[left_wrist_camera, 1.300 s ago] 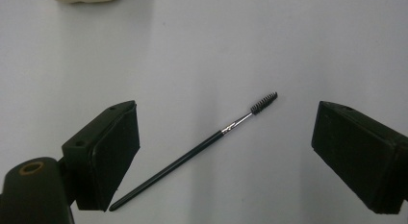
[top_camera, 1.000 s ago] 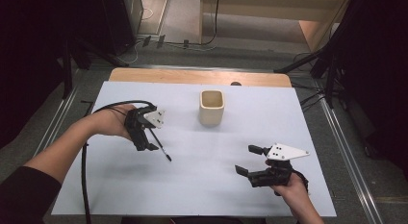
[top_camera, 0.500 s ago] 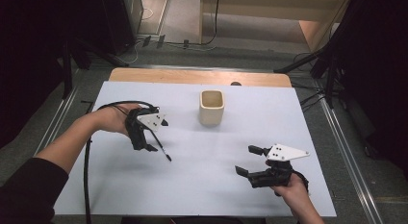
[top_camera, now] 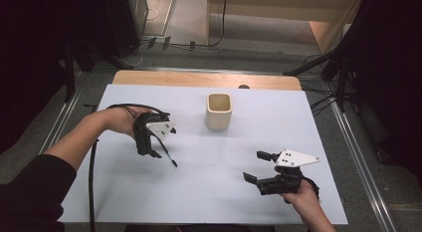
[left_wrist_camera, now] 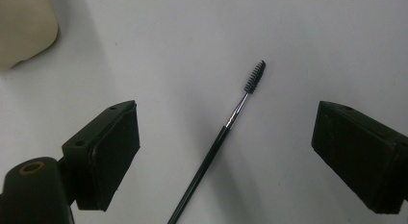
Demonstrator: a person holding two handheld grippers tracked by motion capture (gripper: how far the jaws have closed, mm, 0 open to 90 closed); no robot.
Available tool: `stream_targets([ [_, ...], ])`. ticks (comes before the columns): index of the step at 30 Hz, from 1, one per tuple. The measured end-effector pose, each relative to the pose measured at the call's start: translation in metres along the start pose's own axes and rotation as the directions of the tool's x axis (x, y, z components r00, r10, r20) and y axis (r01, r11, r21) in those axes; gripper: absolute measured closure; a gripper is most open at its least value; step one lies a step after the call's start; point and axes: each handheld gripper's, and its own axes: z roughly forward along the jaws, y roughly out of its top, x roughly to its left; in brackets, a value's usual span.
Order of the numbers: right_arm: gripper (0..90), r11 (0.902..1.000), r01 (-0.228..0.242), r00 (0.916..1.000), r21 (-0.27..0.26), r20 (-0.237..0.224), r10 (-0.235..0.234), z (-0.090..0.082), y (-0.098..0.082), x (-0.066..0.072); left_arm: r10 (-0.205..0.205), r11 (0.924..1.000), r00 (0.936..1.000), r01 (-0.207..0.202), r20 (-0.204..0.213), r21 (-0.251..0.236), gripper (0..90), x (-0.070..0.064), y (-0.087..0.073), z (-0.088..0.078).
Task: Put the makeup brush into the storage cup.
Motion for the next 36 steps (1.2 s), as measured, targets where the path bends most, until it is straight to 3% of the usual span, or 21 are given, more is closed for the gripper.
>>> stream_targets([
  [3, 14.1, 1.0000, -0.001, 1.0000, 0.002, -0.001, 0.001, 0.000, 0.000, 0.000, 0.008, 0.9998, 0.9999, -0.008, 0.009, 0.019, 9.7, 0.000, 0.000, 0.001],
  [7, 14.1, 1.0000, 0.001, 1.0000, 0.001, -0.002, -0.001, 0.000, 0.000, 0.000, 0.047, 0.9973, 0.9988, -0.048, 0.012, 0.056, 9.7, 0.002, 0.001, 0.002],
  [14, 14.1, 1.0000, 0.002, 1.0000, 0.003, -0.002, -0.002, 0.000, 0.000, 0.000, 0.057, 0.9947, 0.9976, -0.060, 0.038, 0.083, 9.7, 0.008, 0.004, 0.004],
  [18, 14.1, 1.0000, 0.002, 1.0000, 0.002, -0.003, -0.002, -0.001, 0.000, 0.000, 0.085, 0.9904, 0.9956, -0.088, 0.040, 0.106, 9.7, 0.008, 0.003, 0.006],
  [26, 14.1, 1.0000, 0.007, 1.0000, 0.002, -0.003, -0.007, 0.000, 0.000, 0.000, 0.078, 0.9899, 0.9965, -0.081, 0.030, 0.116, 9.7, 0.011, 0.000, 0.012],
  [27, 14.1, 1.0000, 0.006, 1.0000, 0.003, -0.002, -0.006, 0.000, 0.000, 0.000, 0.079, 0.9898, 0.9964, -0.082, 0.029, 0.117, 11.0, 0.011, 0.000, 0.012],
  [29, 14.1, 1.0000, 0.007, 1.0000, 0.003, -0.002, -0.007, 0.000, 0.000, 0.001, 0.091, 0.9890, 0.9952, -0.095, 0.035, 0.113, 23.5, 0.011, -0.001, 0.014],
  [36, 14.1, 1.0000, 0.009, 1.0000, 0.003, -0.003, -0.009, 0.000, -0.001, 0.000, 0.086, 0.9890, 0.9944, -0.093, 0.062, 0.115, 23.5, 0.013, -0.002, 0.021],
])
